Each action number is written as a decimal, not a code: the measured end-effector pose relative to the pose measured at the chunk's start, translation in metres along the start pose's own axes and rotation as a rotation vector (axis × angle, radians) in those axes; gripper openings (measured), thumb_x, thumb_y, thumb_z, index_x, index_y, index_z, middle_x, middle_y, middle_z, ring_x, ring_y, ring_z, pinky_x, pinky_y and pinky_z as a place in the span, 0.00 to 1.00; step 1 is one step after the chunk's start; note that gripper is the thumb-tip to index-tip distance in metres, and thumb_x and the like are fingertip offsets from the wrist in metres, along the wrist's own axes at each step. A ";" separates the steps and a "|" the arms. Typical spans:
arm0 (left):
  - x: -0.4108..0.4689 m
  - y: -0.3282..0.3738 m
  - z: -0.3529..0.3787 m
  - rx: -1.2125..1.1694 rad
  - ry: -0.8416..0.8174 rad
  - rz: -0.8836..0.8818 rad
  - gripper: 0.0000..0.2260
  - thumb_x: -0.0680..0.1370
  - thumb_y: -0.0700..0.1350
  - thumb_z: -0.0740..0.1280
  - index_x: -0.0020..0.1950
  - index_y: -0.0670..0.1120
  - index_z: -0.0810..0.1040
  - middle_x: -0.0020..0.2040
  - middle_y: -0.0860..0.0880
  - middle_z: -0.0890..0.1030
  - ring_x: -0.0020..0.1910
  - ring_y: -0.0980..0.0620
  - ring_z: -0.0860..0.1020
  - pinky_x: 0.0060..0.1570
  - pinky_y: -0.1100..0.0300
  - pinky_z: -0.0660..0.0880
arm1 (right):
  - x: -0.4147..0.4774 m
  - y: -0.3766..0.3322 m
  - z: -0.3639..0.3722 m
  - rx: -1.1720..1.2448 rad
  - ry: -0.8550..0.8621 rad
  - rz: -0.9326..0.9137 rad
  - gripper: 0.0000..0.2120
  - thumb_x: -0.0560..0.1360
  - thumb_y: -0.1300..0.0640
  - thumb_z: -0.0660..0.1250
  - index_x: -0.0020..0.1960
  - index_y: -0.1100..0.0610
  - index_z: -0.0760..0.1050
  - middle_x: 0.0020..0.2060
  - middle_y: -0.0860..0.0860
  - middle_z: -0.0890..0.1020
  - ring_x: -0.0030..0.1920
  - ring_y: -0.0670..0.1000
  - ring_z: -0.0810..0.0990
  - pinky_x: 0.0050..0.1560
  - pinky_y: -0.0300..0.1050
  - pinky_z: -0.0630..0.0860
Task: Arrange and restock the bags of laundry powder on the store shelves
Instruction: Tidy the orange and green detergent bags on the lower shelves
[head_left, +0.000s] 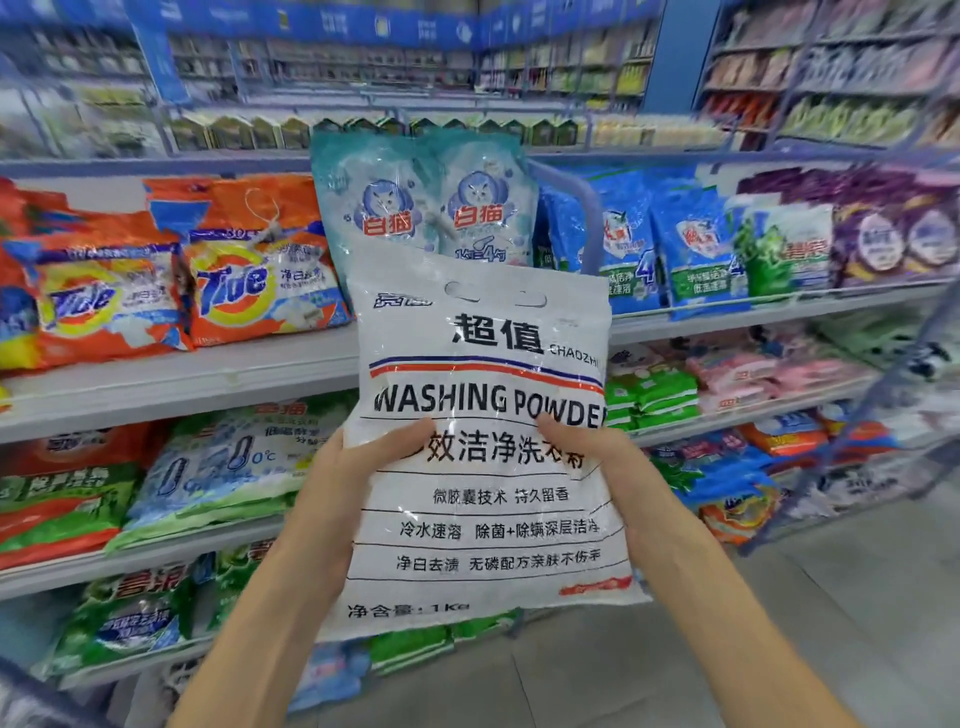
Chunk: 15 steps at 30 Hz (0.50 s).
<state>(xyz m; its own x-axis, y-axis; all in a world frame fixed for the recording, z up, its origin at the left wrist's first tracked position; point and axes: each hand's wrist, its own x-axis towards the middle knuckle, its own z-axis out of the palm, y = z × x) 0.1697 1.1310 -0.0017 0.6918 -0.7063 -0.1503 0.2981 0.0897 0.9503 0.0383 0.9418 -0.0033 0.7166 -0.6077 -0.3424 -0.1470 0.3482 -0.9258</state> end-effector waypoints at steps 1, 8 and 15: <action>0.001 -0.002 0.006 -0.003 -0.012 -0.006 0.22 0.69 0.46 0.76 0.62 0.48 0.82 0.55 0.42 0.86 0.52 0.38 0.85 0.56 0.39 0.80 | 0.000 -0.001 -0.006 0.048 -0.014 0.004 0.07 0.79 0.61 0.69 0.54 0.64 0.81 0.42 0.53 0.87 0.43 0.49 0.88 0.37 0.35 0.79; 0.023 -0.005 0.076 0.002 -0.130 0.032 0.17 0.71 0.41 0.73 0.59 0.48 0.84 0.55 0.42 0.86 0.52 0.38 0.85 0.56 0.40 0.79 | -0.029 -0.003 -0.079 0.224 -0.072 -0.105 0.26 0.68 0.53 0.79 0.64 0.58 0.82 0.56 0.59 0.86 0.58 0.62 0.85 0.69 0.64 0.74; 0.057 -0.038 0.205 0.033 -0.296 0.021 0.19 0.73 0.40 0.73 0.64 0.47 0.80 0.58 0.41 0.85 0.55 0.35 0.84 0.59 0.33 0.77 | -0.047 -0.017 -0.200 0.347 0.154 -0.222 0.14 0.75 0.61 0.70 0.60 0.57 0.83 0.54 0.59 0.87 0.53 0.63 0.87 0.57 0.62 0.82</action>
<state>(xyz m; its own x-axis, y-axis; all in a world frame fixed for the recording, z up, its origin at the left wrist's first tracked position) 0.0626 0.9434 0.0092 0.4741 -0.8791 -0.0487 0.2606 0.0873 0.9615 -0.1291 0.8214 -0.0041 0.5914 -0.7847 -0.1855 0.2552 0.4004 -0.8801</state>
